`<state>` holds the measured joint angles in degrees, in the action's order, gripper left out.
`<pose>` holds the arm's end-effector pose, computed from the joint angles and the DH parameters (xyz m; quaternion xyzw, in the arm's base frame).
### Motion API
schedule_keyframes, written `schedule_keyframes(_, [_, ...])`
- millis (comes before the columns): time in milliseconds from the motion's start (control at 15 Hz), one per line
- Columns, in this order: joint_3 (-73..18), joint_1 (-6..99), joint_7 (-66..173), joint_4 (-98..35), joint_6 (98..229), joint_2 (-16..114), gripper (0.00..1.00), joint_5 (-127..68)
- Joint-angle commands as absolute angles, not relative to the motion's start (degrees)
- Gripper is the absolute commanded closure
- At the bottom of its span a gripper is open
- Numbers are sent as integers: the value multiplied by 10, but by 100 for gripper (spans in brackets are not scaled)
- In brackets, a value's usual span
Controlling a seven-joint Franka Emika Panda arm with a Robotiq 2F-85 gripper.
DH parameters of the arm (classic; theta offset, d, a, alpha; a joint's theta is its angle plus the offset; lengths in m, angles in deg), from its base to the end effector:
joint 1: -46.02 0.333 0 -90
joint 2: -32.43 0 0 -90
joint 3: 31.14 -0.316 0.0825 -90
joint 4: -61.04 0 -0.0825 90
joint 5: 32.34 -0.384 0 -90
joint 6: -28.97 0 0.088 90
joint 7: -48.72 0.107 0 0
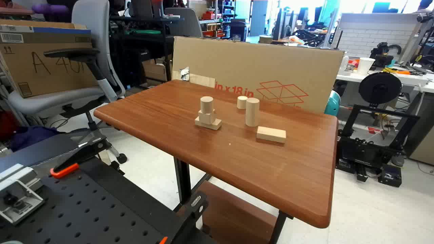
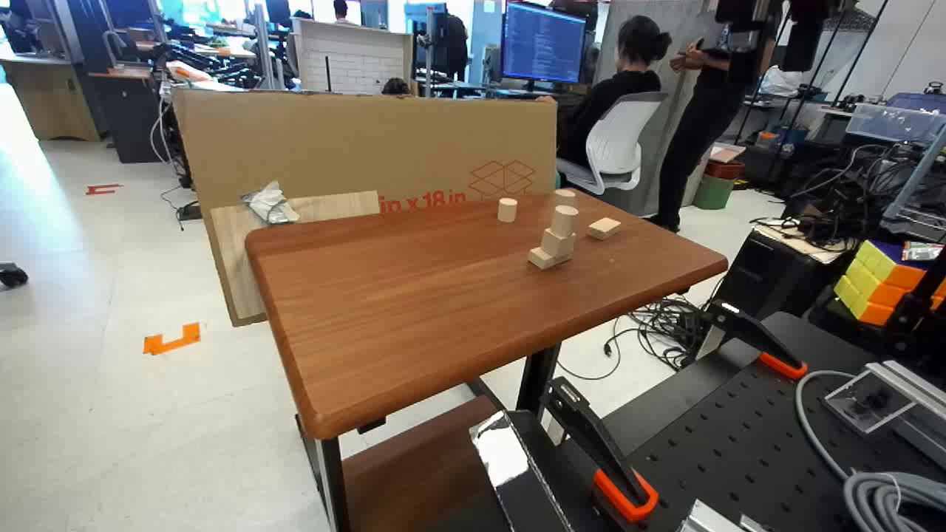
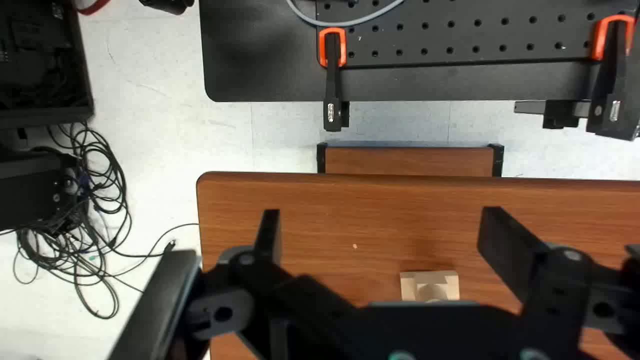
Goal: Put the rectangular block on top of the stack on the left.
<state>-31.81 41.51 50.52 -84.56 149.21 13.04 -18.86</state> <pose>0.4070 -0.0386 0.3837 0.9935 0.0150 -0.0537 0.0991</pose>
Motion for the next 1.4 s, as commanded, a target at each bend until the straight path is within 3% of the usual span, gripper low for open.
schedule_keyframes(0, [-313, 420, 507, -845, 1491, 130, 0, -187])
schedule_keyframes(1333, [-292, 424, 432, -847, 1505, 157, 0, -195])
